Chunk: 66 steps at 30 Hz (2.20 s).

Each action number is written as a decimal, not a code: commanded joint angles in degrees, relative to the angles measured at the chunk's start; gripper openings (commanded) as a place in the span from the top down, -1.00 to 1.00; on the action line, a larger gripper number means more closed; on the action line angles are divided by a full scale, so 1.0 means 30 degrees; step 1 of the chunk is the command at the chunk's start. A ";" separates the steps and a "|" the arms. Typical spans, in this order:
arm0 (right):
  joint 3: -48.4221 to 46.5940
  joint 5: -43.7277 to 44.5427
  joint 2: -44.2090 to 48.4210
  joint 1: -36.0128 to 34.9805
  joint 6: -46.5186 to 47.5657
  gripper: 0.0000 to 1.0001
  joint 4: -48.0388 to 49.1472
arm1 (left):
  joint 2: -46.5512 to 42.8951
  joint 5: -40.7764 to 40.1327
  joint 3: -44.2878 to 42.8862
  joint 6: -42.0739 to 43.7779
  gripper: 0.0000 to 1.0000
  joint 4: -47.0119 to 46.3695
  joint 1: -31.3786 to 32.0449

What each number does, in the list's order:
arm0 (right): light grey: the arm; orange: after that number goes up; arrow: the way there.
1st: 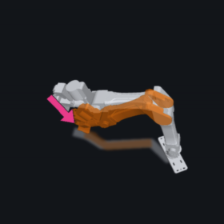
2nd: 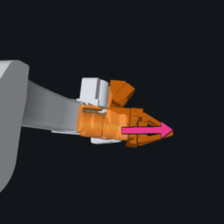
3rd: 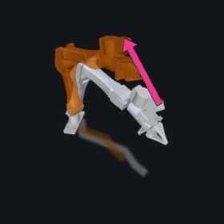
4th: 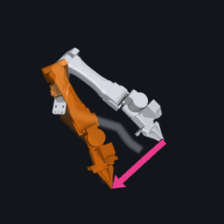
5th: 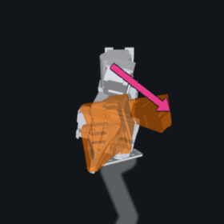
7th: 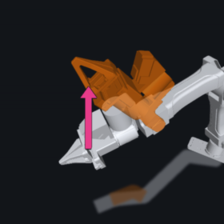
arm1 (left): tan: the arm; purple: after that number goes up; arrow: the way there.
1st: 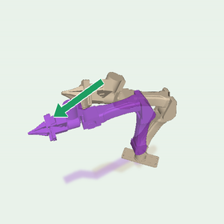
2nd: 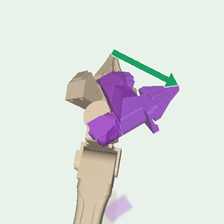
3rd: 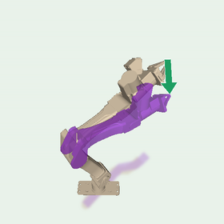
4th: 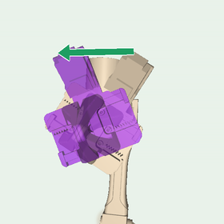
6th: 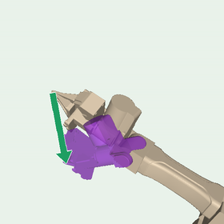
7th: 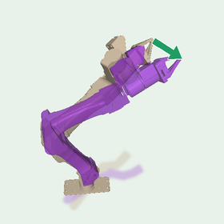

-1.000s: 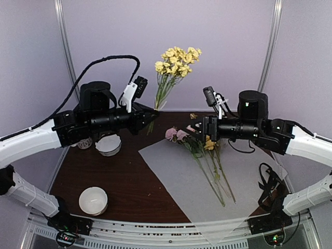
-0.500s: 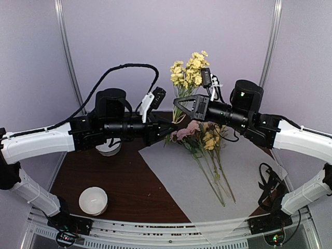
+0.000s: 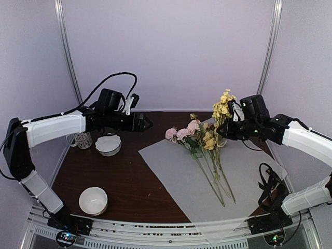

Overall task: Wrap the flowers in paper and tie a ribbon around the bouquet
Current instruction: Place the fake flower on the flattened wrapping paper, then pick up the left corner of the flattened wrapping paper at the center of the board.

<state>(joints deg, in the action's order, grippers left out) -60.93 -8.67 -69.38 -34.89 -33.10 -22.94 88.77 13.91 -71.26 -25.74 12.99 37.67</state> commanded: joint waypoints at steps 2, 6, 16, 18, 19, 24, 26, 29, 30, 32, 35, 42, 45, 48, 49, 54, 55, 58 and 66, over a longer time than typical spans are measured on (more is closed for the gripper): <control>0.2509 0.0074 -0.1415 0.2111 0.1287 1.00 -0.4107 | 0.3391 0.0006 0.0878 -0.2130 -0.89 0.1528 -0.1575; 0.2997 -0.0828 -0.3090 0.2983 0.1805 1.00 -0.3361 | 0.6242 0.0225 -0.0141 -0.2604 -0.95 0.1154 -0.1614; 0.1970 -0.1416 -0.7203 0.3216 0.2354 1.00 -0.2475 | 0.8811 0.1013 -0.0270 -0.4138 -0.95 -0.0113 -0.1302; 0.1704 -0.1752 -0.7795 0.3194 0.2362 1.00 -0.2255 | 0.9239 0.1619 -0.0494 -0.4269 -0.94 -0.0309 -0.1199; 0.1610 -0.1925 -0.8035 0.3194 0.2326 1.00 -0.2131 | 0.9464 0.1792 -0.0648 -0.4299 -0.92 -0.0426 -0.1114; 0.1200 -0.2500 -0.8561 0.3172 0.2047 0.73 -0.1604 | 1.0507 0.2510 -0.2104 -0.4315 -0.87 -0.0552 -0.0689; 0.0820 -0.2434 -0.8516 0.3201 0.2119 0.46 -0.1976 | 1.0839 0.2726 -0.2649 -0.4323 -0.85 -0.0515 -0.0530; 0.0193 -0.1534 -0.7685 0.3209 0.2542 0.03 -0.3344 | 1.0606 0.2351 -0.3025 -0.4009 -0.82 0.0181 -0.0442; -0.0033 -0.0909 -0.7178 0.3262 0.2873 -0.11 -0.3919 | 1.0173 0.1836 -0.2909 -0.3717 -0.82 0.0503 -0.0455; -0.0349 0.0420 -0.5921 0.3683 0.3337 -0.48 -0.5213 | 0.9105 0.0500 -0.2709 -0.2694 -0.83 0.1409 -0.0490; -0.0506 0.2123 -0.4643 0.5536 0.3864 -0.99 -0.6007 | 0.7669 -0.1806 -0.2811 -0.0937 -0.94 0.3352 -0.0966; -0.1959 0.2556 -0.6952 1.1293 0.5346 -1.00 -0.7346 | 0.7625 -0.2566 -0.2392 -0.0128 -0.96 0.5111 -0.3171; -0.2275 0.2383 -0.8251 1.2486 0.5778 -1.00 -0.7447 | 0.8687 -0.0933 -0.2732 -0.0172 -0.96 0.4948 -0.3101; -0.1948 0.1887 -0.9042 1.2714 0.5910 -1.00 -0.7081 | 0.9591 -0.0067 -0.3135 -0.0387 -0.96 0.4661 -0.2707; -0.1817 0.1540 -0.9289 1.2715 0.6008 -1.00 -0.6912 | 0.9855 0.0182 -0.3293 -0.0393 -0.96 0.4655 -0.2562; -0.1392 0.1307 -1.0653 1.2717 0.6003 -1.00 -0.6326 | 1.0770 0.1509 -0.3411 -0.1105 -0.96 0.3920 -0.2343; -0.1333 0.1098 -1.0823 1.2716 0.5948 -1.00 -0.6189 | 1.0951 0.1899 -0.3404 -0.1278 -0.96 0.3640 -0.2209; -0.1143 0.0299 -1.1123 1.2723 0.5793 -1.00 -0.5673 | 1.1758 0.2967 -0.3971 -0.1427 -0.96 0.3439 -0.1494; -0.1003 -0.0747 -1.1192 1.2687 0.5600 -1.00 -0.4984 | 1.2206 0.4541 -0.4381 -0.2615 -0.82 0.1970 -0.0950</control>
<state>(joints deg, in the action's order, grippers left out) -64.55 -8.67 -102.91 3.20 -15.81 -39.94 122.43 23.46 -84.53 -31.11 18.02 33.89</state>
